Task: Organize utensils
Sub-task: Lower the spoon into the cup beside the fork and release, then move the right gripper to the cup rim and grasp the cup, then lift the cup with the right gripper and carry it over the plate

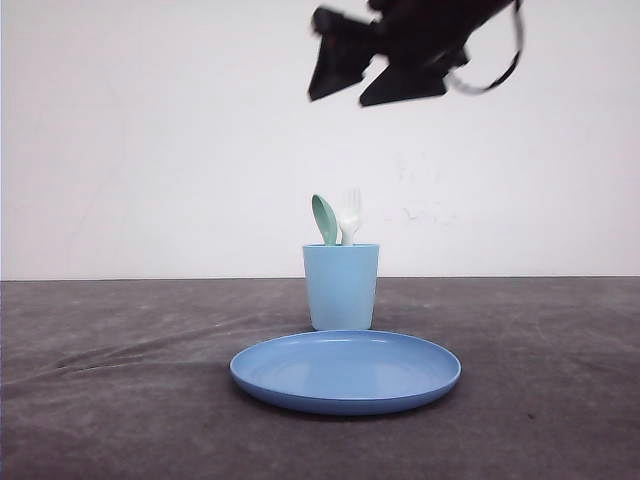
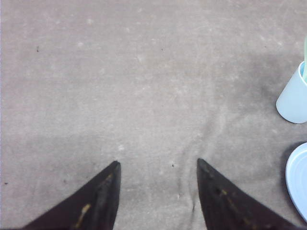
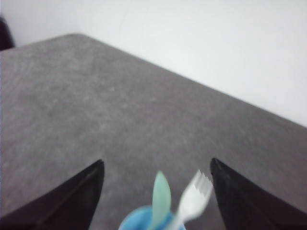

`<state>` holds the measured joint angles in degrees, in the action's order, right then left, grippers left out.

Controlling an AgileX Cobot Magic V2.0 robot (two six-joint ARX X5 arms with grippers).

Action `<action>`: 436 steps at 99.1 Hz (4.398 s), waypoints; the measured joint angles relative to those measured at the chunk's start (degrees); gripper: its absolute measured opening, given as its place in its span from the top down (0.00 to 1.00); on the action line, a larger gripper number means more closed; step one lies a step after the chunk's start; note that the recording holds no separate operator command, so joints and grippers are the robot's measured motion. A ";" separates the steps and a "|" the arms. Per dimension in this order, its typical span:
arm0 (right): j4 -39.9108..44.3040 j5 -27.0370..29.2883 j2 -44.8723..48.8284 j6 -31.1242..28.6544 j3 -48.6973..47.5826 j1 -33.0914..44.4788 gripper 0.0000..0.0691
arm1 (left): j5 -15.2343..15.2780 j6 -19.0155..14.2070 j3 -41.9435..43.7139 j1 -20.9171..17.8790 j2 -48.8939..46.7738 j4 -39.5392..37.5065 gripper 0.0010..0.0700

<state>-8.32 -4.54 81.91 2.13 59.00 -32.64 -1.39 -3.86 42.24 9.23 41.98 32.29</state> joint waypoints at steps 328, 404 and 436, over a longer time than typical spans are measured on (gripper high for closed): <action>-13.16 -8.02 25.55 -5.01 -1.97 2.78 0.34 | 0.00 0.00 0.00 0.00 0.00 -1.25 0.58; 19.02 -11.87 -4.81 -5.38 -4.09 -1.05 0.34 | 0.00 0.02 0.00 0.00 0.00 -1.22 0.58; 18.75 -7.78 -13.25 -5.14 -11.37 -6.75 0.34 | 0.00 0.02 0.00 0.00 0.00 -1.22 0.58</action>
<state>10.44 -12.32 68.66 -3.01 47.64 -39.40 -1.39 -3.84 42.24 9.23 41.98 31.07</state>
